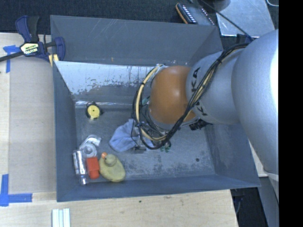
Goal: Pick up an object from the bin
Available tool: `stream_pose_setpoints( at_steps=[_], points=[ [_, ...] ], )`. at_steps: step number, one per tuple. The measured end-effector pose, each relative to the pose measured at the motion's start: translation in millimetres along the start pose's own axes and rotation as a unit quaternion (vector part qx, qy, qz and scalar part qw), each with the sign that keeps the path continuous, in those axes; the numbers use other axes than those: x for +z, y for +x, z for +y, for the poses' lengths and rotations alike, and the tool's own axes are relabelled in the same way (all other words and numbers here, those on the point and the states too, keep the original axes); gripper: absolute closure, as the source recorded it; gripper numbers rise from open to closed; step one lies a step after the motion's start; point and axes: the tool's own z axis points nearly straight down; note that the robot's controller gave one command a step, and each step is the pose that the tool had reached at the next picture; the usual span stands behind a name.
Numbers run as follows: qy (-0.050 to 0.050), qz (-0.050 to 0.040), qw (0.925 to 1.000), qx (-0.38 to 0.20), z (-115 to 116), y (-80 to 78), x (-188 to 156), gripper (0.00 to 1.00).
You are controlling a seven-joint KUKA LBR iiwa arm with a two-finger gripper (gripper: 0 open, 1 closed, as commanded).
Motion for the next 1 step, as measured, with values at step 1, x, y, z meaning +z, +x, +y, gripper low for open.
stream_pose_setpoints(
  at_steps=[1],
  points=[
    [0.000, 0.0020, 0.9999, -0.016, -2.2, 9.2, -76.5, 1.00]
  ],
)
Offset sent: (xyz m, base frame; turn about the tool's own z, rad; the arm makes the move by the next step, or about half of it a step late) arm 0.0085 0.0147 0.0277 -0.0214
